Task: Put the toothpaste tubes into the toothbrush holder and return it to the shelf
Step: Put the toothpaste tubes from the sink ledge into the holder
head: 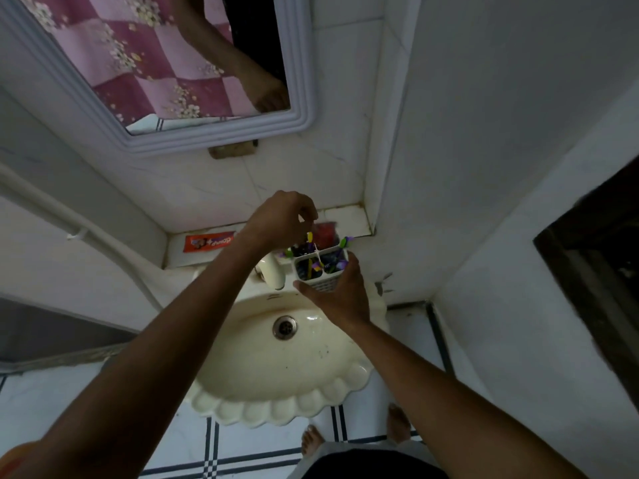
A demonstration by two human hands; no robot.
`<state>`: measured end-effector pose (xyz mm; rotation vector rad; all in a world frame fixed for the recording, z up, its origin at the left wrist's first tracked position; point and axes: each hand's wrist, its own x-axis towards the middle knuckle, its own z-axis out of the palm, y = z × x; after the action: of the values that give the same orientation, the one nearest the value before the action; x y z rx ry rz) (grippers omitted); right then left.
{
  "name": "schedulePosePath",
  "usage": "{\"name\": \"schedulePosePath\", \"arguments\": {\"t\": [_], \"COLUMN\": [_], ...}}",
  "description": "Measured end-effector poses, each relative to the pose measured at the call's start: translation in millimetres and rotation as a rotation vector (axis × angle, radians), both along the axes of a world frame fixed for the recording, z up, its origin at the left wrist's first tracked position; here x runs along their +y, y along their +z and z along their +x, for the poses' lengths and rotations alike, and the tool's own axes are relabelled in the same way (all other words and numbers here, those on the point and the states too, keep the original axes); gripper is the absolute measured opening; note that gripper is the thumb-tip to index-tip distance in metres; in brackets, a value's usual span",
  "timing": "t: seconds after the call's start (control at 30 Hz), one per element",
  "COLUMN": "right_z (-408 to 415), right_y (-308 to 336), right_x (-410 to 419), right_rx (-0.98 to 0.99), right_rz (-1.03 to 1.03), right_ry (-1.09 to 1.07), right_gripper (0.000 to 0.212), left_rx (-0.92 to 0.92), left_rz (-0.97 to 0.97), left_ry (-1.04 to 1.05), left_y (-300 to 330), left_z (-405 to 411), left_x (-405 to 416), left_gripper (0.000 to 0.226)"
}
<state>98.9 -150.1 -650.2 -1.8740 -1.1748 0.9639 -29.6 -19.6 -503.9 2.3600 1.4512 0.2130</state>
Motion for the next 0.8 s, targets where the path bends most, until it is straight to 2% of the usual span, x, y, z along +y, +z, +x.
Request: {"name": "schedulePosePath", "arguments": {"t": [0.1,0.23,0.4,0.53,0.63,0.8], "right_z": [1,3,-1,0,0,-1], "right_y": [0,-1,-4,-9,-12,-14], "right_x": [0,2,3,3,3,3], "right_rx": [0.023,0.066,0.051,0.042,0.049,0.057], "right_rz": [0.007,0.053,0.056,0.054,0.053,0.072], "right_ry": [-0.028,-0.048,-0.079,-0.071,-0.066,-0.044], "right_gripper": [0.136,0.135,0.134,0.131,0.129,0.126], "left_rx": [-0.237,-0.518,-0.659,-0.374,-0.261,0.032], "left_rz": [-0.005,-0.028,-0.066,-0.007,-0.082,-0.027], "left_ry": [0.059,0.277,0.573,0.603,0.546,0.432], "left_y": [1,-10,-62,-113,-136,-157], "left_z": [-12,-49,-115,-153,-168,-182], "left_x": [0,-5,-10,-6,6,36], "left_gripper": [0.004,0.015,0.020,0.021,0.022,0.047]}}
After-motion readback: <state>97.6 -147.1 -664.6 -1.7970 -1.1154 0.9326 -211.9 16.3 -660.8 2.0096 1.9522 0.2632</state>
